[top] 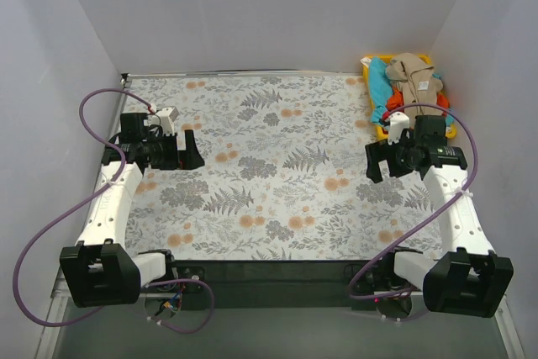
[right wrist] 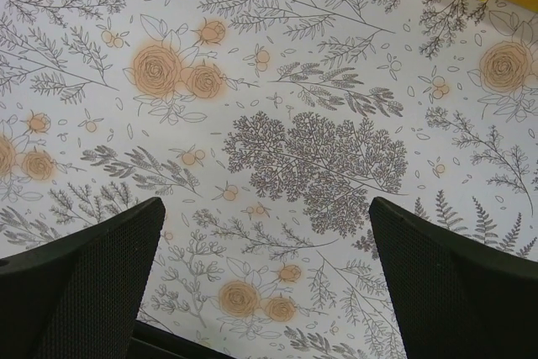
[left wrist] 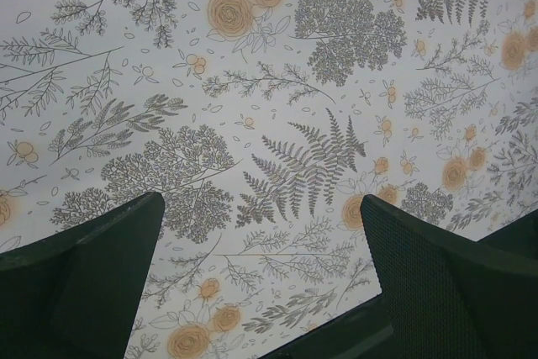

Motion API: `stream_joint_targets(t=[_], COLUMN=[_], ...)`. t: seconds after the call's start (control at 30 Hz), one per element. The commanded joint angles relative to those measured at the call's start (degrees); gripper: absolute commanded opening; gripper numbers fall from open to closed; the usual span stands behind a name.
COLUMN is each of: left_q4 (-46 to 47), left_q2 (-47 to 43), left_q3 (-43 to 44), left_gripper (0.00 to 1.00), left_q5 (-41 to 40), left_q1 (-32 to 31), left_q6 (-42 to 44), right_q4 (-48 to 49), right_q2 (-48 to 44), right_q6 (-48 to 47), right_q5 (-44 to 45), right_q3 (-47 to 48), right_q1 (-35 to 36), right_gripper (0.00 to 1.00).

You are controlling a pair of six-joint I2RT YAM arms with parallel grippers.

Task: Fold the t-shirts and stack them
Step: Grab the tshirt from the pile

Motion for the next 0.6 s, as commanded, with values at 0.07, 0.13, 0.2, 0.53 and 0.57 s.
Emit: stream_joint_targets(t=[0.07, 0.13, 0.2, 0.53, 0.57], left_q4=[1.2, 1.8, 2.7, 2.0, 2.0], left_q2=[-0.8, -0.8, -0.8, 2.9, 3.2], left_q3=[1.1, 1.4, 1.5, 5.6, 6.1], left_gripper=[0.98, 0.98, 0.98, 0.98, 0.98], left_q5=[0.1, -0.7, -1.7, -2.6, -2.6], left_q1=[-0.1, -0.1, -0.1, -0.1, -0.1], left_q6=[-0.8, -1.3, -1.7, -0.9, -0.9], right_q4=[0.6, 0.6, 0.9, 5.3, 4.9], right_q2=[2.1, 2.9, 3.2, 20.4, 22.8], right_q6=[-0.8, -0.7, -0.2, 1.4, 1.7], right_q5=[0.1, 0.1, 0.5, 1.3, 0.9], right_q3=[4.7, 5.4, 6.8, 29.6, 33.1], right_q1=[0.0, 0.0, -0.1, -5.4, -6.3], right_gripper=[0.98, 0.98, 0.98, 0.98, 0.98])
